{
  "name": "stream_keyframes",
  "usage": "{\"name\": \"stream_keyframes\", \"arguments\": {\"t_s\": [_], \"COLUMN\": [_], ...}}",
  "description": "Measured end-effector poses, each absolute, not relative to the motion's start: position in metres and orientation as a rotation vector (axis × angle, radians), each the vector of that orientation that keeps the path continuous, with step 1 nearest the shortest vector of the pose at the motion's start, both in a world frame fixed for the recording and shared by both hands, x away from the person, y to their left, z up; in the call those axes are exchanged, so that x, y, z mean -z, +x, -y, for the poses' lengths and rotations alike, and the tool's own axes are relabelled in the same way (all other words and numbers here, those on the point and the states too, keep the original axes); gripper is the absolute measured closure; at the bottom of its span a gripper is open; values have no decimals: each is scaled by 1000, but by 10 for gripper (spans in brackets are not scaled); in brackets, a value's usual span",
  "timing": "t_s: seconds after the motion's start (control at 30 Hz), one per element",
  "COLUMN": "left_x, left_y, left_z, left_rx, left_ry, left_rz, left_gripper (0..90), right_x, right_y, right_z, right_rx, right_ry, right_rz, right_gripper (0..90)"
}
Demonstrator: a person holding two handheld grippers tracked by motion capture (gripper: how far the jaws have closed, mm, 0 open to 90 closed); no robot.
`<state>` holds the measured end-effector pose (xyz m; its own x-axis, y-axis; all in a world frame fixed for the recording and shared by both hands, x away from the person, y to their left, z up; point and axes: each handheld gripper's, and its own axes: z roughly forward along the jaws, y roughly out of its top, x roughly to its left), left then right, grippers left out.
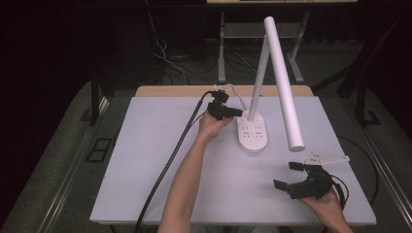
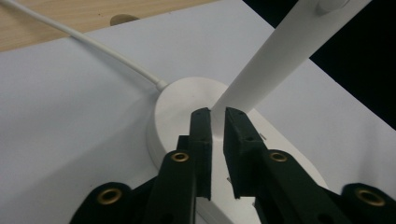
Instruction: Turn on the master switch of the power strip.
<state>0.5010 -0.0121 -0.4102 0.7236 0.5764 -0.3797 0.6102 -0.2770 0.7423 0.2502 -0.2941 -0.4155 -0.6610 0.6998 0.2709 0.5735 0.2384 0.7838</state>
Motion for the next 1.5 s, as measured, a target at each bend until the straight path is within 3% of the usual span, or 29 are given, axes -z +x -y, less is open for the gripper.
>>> {"name": "stream_keyframes", "arguments": {"t_s": [0.17,1.27,1.5], "left_x": [415,433,436], "left_y": [501,504,506], "left_z": [16,33,35], "left_rx": [44,14,67], "left_ry": [1949,1998,1953], "left_rz": [-937,-962,-999], "left_gripper": [891,899,900], "right_x": [416,415,414], "right_y": [250,251,250], "right_z": [294,293,293], "right_rx": [-1401,-1401,-1400], "right_ry": [1224,1224,1217], "right_rz": [-2362,-2369,-2370], "right_gripper": [4,4,4]}}
